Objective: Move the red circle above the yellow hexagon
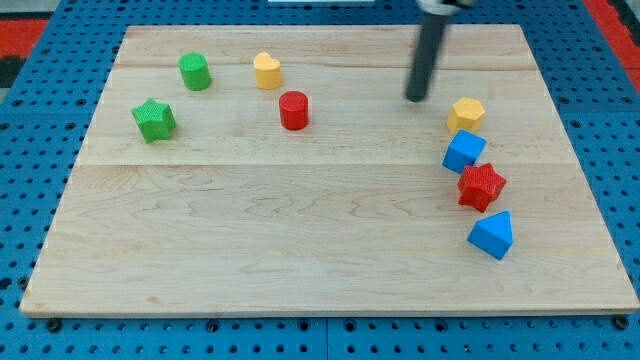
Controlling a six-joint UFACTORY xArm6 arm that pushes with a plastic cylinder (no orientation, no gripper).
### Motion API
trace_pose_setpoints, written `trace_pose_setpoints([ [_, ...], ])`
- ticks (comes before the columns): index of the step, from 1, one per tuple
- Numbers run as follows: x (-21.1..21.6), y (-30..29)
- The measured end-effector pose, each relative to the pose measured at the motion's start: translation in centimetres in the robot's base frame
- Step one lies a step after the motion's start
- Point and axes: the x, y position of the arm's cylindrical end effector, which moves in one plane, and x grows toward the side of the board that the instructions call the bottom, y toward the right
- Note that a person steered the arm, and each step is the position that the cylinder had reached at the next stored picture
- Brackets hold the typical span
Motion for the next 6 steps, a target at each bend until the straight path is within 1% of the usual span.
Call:
trace_pose_setpoints([
  [1,-3.3,-10.5],
  [2,-0.7,-15.4],
  [3,2.0,-18.1],
  [4,5.7,-11.8],
  [5,3.5,-3.9],
  [6,2.2,2.5],
])
